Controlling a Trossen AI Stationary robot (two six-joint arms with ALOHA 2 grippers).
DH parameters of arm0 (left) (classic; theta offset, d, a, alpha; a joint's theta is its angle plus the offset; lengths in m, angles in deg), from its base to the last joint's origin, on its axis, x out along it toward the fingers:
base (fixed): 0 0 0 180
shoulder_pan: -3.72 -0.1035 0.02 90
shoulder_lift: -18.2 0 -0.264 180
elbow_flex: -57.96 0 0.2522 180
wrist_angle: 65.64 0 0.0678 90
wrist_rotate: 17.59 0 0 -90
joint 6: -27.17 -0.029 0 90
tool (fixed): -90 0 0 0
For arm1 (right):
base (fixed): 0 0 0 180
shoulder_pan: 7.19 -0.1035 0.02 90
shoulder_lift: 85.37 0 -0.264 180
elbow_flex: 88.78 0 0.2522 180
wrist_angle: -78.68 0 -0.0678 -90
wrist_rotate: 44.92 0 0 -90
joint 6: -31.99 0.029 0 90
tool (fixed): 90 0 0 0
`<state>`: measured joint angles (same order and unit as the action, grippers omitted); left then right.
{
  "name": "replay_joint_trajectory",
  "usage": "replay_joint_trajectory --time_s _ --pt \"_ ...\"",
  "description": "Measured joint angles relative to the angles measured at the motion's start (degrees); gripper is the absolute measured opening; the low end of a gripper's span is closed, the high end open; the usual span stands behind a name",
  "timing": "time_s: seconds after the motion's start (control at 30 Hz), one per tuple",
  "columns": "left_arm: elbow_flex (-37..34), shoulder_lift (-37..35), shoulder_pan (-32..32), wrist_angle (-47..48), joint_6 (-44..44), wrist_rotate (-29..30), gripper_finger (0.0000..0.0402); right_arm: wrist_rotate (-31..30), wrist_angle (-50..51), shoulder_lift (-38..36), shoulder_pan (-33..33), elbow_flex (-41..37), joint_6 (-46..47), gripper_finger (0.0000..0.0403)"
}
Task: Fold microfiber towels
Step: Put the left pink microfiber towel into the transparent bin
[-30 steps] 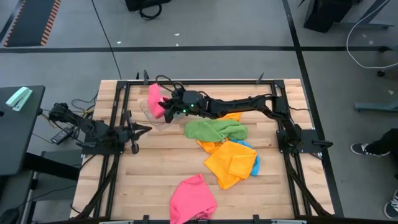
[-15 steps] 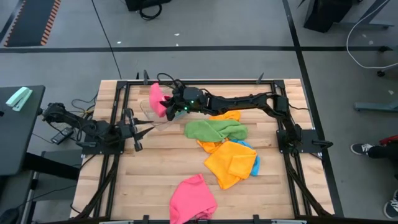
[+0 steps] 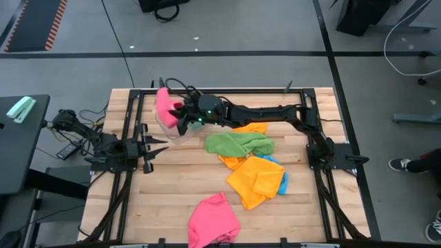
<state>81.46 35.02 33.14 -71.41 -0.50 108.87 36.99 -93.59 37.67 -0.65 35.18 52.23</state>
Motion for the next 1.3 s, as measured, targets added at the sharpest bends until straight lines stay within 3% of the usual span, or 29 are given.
replay_joint_trajectory --time_s 0.37,0.9,1.3 --pt "0.0 0.0 0.39 0.34 0.18 0.12 0.0087 2.12 6.09 10.19 0.73 10.73 -0.69 0.0041" --pt "0.0 -0.04 1.85 0.08 -1.28 0.34 0.0079 8.36 3.85 15.23 3.6 9.43 1.89 0.0041" --pt "0.0 -0.04 1.85 0.07 -1.54 0.36 0.0069 11.45 -0.05 15.2 5.58 9.91 16.22 0.0041"
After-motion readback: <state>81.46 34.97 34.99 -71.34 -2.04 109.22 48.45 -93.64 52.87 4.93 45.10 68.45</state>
